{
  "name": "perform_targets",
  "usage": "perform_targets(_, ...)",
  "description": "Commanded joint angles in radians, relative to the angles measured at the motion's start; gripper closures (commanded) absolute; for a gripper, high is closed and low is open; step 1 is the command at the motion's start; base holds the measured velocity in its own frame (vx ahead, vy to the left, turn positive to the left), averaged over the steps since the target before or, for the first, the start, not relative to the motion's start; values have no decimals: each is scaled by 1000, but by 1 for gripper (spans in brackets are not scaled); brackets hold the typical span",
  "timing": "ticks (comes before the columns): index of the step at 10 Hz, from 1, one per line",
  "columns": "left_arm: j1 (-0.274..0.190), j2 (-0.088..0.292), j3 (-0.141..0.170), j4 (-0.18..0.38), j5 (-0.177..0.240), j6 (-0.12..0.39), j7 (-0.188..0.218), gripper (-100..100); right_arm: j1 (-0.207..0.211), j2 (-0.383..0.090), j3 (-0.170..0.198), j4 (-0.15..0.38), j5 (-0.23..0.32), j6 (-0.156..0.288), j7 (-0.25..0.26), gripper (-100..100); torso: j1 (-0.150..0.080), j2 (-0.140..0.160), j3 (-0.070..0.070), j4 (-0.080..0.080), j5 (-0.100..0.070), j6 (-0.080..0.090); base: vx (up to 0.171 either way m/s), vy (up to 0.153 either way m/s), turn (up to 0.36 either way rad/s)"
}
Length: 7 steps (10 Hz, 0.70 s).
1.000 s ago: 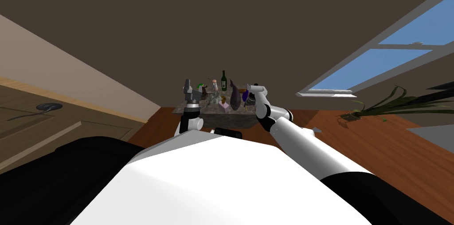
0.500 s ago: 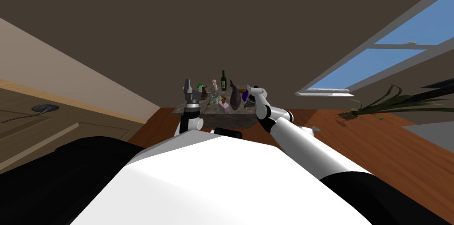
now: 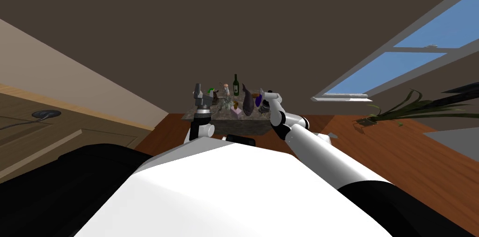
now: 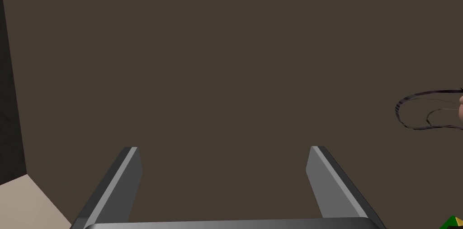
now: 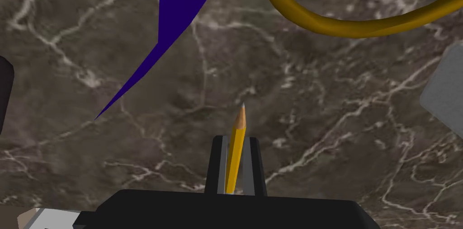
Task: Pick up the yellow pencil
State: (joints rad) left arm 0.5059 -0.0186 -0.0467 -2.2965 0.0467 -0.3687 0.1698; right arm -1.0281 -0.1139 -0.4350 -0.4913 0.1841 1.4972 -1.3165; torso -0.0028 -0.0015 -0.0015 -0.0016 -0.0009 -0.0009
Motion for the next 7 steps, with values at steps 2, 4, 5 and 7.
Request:
perform_targets(2, 0, 0, 0, 0, 0, 0, 0, 0, 0, 0, 0, 0, 0, 0, 0, 100, 0, 0, 0, 0, 0, 0, 0, 0, 0)
perform_targets(4, 0, 0, 0, 0, 0, 0, 0, 0, -11, 5, -2, -18, 2, 29, -5, 100, 1, 0, 0, 0, 0, 0, 4, -4, 13)
perform_targets(5, 0, 0, 0, 0, 0, 0, 0, 0, -24, 6, -4, -21, 4, 46, -11, 100, 1, 0, 0, 0, 0, -1, 14, -10, 61)
perform_targets(7, 0, 0, 0, 0, 0, 0, 0, 0, -8, 7, -2, -45, 3, 51, -3, 0, 1, 0, 0, 0, 0, -1, 2, -3, 10)
